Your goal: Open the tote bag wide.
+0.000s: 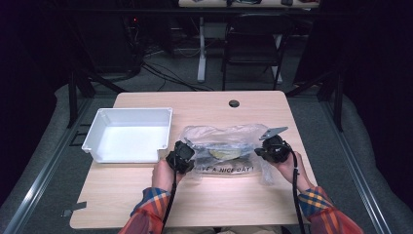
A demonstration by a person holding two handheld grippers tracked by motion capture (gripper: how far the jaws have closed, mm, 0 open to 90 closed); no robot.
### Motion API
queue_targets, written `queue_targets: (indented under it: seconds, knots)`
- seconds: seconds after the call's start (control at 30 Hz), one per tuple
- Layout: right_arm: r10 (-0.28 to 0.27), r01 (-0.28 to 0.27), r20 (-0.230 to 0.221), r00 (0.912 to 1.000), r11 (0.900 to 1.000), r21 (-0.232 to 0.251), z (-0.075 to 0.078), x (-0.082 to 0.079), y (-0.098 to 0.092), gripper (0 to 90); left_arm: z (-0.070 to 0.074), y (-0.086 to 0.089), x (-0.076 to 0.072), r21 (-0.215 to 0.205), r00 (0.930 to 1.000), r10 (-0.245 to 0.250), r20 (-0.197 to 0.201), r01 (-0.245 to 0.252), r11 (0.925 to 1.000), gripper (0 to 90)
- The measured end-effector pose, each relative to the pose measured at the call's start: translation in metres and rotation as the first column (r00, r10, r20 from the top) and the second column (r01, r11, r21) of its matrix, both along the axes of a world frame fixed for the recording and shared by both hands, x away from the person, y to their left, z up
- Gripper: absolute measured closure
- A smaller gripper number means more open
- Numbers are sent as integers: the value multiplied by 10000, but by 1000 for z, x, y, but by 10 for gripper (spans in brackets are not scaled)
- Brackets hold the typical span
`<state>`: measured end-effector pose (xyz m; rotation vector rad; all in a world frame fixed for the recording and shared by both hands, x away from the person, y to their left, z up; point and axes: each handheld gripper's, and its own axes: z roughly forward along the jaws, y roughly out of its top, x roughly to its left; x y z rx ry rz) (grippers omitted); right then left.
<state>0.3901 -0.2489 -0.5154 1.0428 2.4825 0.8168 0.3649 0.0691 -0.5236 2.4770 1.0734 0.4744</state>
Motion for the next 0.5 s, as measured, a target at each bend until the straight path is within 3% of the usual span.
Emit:
queue_targets:
  seconds: [0.07,0.13,0.23,0.27,0.5]
  knots:
    - [-81,80,56,10000,9999,71,1,1,-2,900,-1,0,1,218,10000,17,32,-18,9998,871]
    - [-324,321,190,9993,9993,177,2,2,-3,900,-1,4,4,655,9990,231,389,-256,9975,887]
    - [-492,485,235,9985,9984,290,3,4,-6,900,0,7,5,907,9977,373,571,-424,9950,889]
    - [-609,597,281,9977,9974,410,3,5,-7,900,0,11,8,1270,9948,563,850,-669,9896,889]
    - [-728,713,329,9968,9964,462,2,8,-7,900,-5,11,13,1662,9908,772,1107,-950,9815,888]
